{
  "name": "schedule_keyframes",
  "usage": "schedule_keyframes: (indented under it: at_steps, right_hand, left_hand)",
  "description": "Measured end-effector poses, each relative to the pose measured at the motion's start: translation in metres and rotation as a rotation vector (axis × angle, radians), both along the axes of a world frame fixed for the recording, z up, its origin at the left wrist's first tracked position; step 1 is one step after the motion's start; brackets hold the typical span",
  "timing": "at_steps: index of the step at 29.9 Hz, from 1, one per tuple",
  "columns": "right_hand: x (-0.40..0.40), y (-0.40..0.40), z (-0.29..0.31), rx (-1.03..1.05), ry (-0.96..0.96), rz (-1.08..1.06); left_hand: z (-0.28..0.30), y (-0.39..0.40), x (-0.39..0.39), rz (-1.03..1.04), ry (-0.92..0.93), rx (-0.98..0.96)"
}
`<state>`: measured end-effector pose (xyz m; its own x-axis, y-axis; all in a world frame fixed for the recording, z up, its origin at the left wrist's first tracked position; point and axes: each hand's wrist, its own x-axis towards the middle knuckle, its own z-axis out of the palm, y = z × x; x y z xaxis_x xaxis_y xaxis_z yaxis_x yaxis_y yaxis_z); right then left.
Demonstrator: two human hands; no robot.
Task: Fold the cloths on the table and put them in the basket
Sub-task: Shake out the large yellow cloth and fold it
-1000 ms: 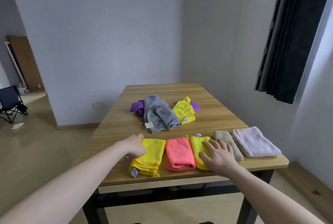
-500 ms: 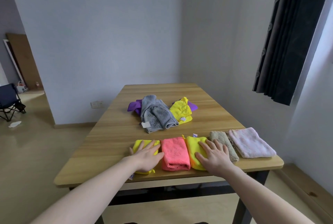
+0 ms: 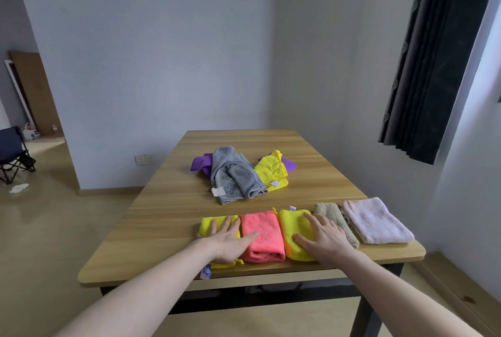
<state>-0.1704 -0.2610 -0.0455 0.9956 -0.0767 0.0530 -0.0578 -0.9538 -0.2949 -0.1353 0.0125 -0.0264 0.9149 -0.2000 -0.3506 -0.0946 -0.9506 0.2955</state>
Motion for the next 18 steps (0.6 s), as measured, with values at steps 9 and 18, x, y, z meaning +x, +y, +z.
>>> schedule_keyframes:
  at_steps: [9,18]
  right_hand:
    - [0.015,-0.012,0.032,-0.056,-0.189,-0.038]
    - [0.067,-0.030,0.026,-0.034,-0.163,-0.050]
  left_hand:
    - [0.045,-0.010,0.024,-0.053,-0.102,-0.028]
    - [0.072,-0.054,0.081,-0.144,-0.241,0.094]
